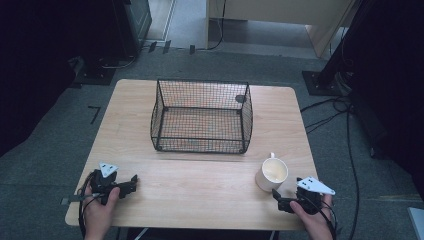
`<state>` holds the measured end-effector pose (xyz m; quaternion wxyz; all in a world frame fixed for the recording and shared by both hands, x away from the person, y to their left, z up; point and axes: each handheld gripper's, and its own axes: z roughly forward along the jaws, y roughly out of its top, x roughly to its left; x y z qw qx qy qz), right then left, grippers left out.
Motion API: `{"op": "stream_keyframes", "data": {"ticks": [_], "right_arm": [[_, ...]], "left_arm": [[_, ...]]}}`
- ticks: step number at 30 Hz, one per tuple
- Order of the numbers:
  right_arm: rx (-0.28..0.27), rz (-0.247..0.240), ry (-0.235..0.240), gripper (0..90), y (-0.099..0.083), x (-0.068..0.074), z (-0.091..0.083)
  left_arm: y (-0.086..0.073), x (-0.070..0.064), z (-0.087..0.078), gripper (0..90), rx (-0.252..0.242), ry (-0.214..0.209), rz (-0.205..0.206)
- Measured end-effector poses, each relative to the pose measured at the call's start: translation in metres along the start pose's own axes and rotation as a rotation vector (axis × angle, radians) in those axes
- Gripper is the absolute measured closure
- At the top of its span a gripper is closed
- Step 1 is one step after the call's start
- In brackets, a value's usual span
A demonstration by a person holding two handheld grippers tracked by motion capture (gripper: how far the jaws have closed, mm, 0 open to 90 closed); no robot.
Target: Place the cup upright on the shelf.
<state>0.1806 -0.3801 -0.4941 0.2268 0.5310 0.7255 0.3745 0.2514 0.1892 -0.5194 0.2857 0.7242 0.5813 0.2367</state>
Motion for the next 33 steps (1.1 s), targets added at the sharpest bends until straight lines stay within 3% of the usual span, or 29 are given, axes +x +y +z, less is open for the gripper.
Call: {"op": "stream_keyframes", "data": {"ticks": [8,23,33], "right_arm": [[-0.025,-0.024,0.028,0.0,0.011,0.014,0.007],[-0.089,0.012,0.032,0.0,0.025,0.022,0.023],[-0.074,0.002,-0.017,0.0,0.028,0.024,0.037]], "left_arm": [[-0.001,-0.002,-0.001,1.6,0.001,-0.004,0.007],[-0.001,-0.002,-0.001,1.6,0.001,-0.004,0.007],[-0.001,-0.002,-0.001,1.5,0.001,-0.004,0.007]]}}
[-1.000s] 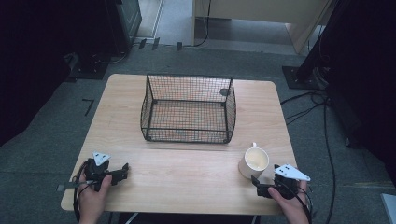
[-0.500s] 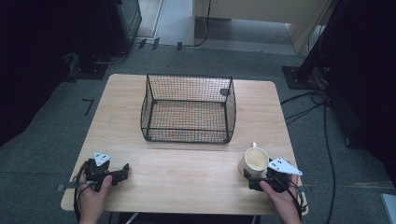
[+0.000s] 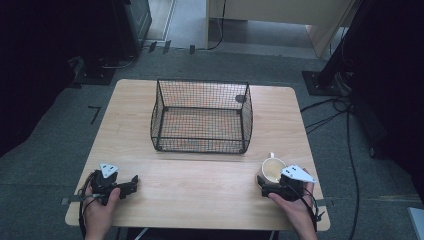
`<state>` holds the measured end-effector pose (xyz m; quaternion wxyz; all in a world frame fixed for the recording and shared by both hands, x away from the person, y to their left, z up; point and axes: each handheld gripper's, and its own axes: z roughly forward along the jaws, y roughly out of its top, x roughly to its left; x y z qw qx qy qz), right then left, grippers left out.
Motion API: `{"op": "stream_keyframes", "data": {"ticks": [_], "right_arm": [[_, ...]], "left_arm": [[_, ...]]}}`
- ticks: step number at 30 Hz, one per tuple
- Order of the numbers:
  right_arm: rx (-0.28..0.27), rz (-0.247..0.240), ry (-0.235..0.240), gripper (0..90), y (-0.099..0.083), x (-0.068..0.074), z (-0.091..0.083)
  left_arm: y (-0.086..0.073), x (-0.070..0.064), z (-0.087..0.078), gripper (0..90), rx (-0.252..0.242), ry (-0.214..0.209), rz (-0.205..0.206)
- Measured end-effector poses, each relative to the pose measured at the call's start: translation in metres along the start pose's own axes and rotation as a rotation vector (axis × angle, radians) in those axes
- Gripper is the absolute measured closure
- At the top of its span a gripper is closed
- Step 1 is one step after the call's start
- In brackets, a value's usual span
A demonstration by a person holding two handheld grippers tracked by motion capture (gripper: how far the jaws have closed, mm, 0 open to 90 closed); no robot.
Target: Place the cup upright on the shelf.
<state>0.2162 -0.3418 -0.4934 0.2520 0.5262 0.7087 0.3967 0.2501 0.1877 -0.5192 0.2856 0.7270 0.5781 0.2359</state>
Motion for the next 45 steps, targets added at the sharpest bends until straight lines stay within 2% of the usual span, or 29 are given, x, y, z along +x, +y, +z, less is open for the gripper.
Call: {"op": "stream_keyframes", "data": {"ticks": [5,9,10,11,12,18,25,36,45], "right_arm": [[-0.017,0.026,-0.024,0.0,0.001,0.0,0.001],[-0.023,0.018,-0.027,0.0,0.001,0.002,0.002],[-0.03,0.022,-0.032,5.3,0.0,0.004,0.002],[-0.03,0.022,-0.032,5.3,0.0,0.004,0.002],[-0.034,0.019,-0.046,9.5,0.0,0.004,0.002],[-0.041,0.015,-0.056,9.9,-0.001,0.008,0.001],[-0.038,0.02,-0.093,10.1,0.0,0.014,0.0],[-0.051,0.045,-0.083,10.2,0.006,0.02,-0.005],[-0.081,0.03,-0.075,10.2,0.016,0.029,-0.008]], "left_arm": [[0.0,0.0,0.0,1.6,0.0,0.0,0.0],[0.0,0.0,0.0,1.6,-0.001,-0.002,0.0],[0.0,0.0,0.0,1.5,-0.001,-0.001,0.001],[0.0,0.0,0.0,1.5,-0.001,-0.001,0.001],[0.0,0.0,0.0,1.5,-0.001,-0.001,0.0],[0.0,0.0,0.0,1.6,-0.001,-0.002,0.0],[0.0,0.0,0.0,1.6,-0.001,-0.005,0.003],[0.0,0.0,0.0,1.5,-0.001,-0.005,0.004],[0.0,0.0,0.0,1.6,0.0,-0.006,0.005]]}}
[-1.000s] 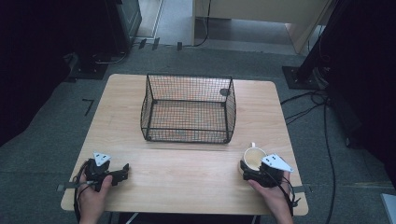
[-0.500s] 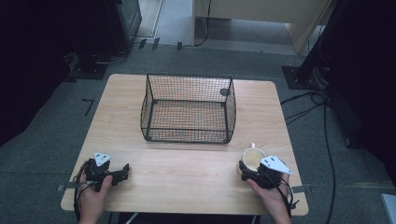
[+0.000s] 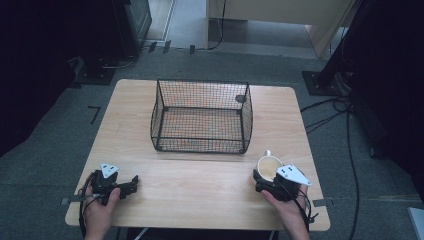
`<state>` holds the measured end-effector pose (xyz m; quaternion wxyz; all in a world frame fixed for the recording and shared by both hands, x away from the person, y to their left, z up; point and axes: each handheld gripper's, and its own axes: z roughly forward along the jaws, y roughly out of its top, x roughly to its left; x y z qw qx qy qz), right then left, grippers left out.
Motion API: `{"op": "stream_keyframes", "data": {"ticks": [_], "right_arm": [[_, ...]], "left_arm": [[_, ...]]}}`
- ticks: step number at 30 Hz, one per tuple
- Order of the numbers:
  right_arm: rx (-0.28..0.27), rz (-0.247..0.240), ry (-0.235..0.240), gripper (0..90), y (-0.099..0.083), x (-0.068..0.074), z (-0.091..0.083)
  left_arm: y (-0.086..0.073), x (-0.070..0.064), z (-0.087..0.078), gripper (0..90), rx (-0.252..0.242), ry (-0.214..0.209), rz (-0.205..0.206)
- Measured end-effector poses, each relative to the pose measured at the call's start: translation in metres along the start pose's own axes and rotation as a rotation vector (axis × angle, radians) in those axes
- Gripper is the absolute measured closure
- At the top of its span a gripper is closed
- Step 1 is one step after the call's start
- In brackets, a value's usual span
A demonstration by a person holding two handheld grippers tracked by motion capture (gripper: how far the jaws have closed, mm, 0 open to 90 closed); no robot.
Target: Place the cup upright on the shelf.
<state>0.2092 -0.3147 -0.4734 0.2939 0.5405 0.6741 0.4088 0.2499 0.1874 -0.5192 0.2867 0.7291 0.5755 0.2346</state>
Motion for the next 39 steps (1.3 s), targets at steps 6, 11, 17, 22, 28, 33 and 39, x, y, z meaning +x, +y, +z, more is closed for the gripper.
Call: {"op": "stream_keyframes", "data": {"ticks": [6,11,17,22,28,33,39], "right_arm": [[-0.025,-0.006,0.021,10.2,0.008,0.007,-0.003],[-0.041,-0.008,0.033,10.2,0.015,0.013,-0.003],[-0.051,-0.009,0.045,10.2,0.02,0.018,-0.001],[-0.065,-0.021,0.063,10.3,0.027,0.024,-0.001],[-0.082,-0.027,0.084,10.3,0.04,0.033,-0.003],[-0.089,-0.037,0.09,10.3,0.048,0.036,-0.003],[-0.102,-0.053,0.107,10.3,0.061,0.046,-0.004]], "left_arm": [[0.0,0.0,0.0,1.5,0.0,0.0,0.0],[0.0,0.0,0.0,1.6,0.0,0.0,0.0],[0.0,0.0,0.0,1.6,-0.001,0.0,0.0],[0.0,0.0,0.0,1.6,-0.001,0.0,-0.001],[0.0,0.0,0.0,1.6,-0.001,0.0,0.0],[0.0,0.0,0.0,1.6,-0.003,0.0,-0.003],[0.0,0.0,0.0,1.6,-0.003,0.0,-0.003]]}}
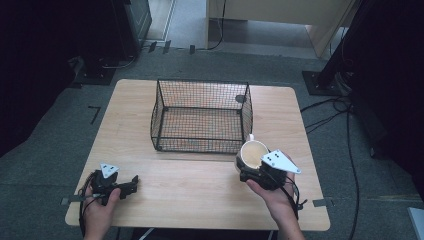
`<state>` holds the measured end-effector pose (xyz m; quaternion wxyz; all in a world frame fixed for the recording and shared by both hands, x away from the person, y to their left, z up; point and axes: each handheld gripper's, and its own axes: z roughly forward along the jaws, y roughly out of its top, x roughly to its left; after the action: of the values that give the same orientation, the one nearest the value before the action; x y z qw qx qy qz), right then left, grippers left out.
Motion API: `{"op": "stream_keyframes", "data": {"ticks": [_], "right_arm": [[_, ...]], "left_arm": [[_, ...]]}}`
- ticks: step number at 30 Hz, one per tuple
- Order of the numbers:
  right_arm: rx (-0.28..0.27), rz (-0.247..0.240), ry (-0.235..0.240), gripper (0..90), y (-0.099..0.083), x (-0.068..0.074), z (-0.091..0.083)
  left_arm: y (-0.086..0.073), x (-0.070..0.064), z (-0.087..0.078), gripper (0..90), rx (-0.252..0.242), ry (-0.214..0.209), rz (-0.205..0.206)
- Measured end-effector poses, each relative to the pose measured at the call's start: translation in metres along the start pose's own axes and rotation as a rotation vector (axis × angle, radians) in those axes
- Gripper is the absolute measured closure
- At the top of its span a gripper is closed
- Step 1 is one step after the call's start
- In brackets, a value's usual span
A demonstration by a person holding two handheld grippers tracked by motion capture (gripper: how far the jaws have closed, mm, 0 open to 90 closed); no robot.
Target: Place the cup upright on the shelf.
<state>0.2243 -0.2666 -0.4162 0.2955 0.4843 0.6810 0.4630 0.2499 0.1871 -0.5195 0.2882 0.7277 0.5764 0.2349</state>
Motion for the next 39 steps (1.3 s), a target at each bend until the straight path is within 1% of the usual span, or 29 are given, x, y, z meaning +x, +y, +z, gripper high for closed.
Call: {"op": "stream_keyframes", "data": {"ticks": [5,8,10,11,12,13,19,22,23,25,27,28,32,35,36,38,39], "right_arm": [[0.0,-0.012,0.015,10.3,0.008,0.006,0.004],[0.01,-0.018,0.029,10.3,0.017,0.013,0.012],[0.013,-0.016,0.032,10.3,0.019,0.015,0.013],[0.013,-0.024,0.033,10.3,0.022,0.017,0.013],[0.009,-0.043,0.037,10.3,0.027,0.021,0.014],[0.004,-0.048,0.037,10.3,0.03,0.023,0.014],[-0.012,-0.047,0.045,10.3,0.039,0.031,0.018],[-0.019,-0.05,0.05,10.3,0.043,0.035,0.025],[-0.02,-0.053,0.056,10.3,0.048,0.037,0.03],[-0.022,-0.054,0.057,10.3,0.05,0.039,0.033],[-0.025,-0.046,0.061,10.2,0.055,0.04,0.038],[-0.027,-0.039,0.064,10.3,0.06,0.041,0.042],[-0.031,-0.057,0.06,10.3,0.07,0.043,0.051],[-0.037,-0.053,0.055,10.3,0.075,0.043,0.055],[-0.044,-0.047,0.057,10.3,0.08,0.044,0.061],[-0.049,-0.047,0.06,10.3,0.083,0.044,0.063],[-0.055,-0.043,0.062,10.2,0.088,0.044,0.069]], "left_arm": [[0.0,0.0,0.0,1.6,0.0,0.0,0.0],[0.0,0.0,0.0,1.5,0.0,0.0,-0.001],[0.0,0.0,0.0,1.6,0.0,0.0,0.0],[0.0,0.0,0.0,1.6,0.0,0.0,-0.001],[0.0,0.0,0.0,1.5,0.002,0.0,0.001],[0.0,0.0,0.0,1.5,0.002,0.0,0.001],[0.0,0.0,0.0,1.6,0.003,-0.001,0.001],[0.0,0.0,0.0,1.5,0.004,-0.001,0.002],[0.0,0.0,0.0,1.5,0.003,-0.001,0.001],[0.0,0.0,0.0,1.6,0.003,-0.001,0.001],[0.0,0.0,0.0,1.5,0.002,0.0,-0.001],[0.0,0.0,0.0,1.5,0.001,-0.001,-0.002],[0.0,0.0,0.0,1.5,0.001,-0.001,0.0],[0.0,0.0,0.0,1.5,0.0,0.0,-0.001],[0.0,0.0,0.0,1.6,-0.001,0.001,-0.002],[0.0,0.0,0.0,1.5,0.0,0.0,0.0],[0.0,0.0,0.0,1.5,-0.001,0.001,0.0]]}}
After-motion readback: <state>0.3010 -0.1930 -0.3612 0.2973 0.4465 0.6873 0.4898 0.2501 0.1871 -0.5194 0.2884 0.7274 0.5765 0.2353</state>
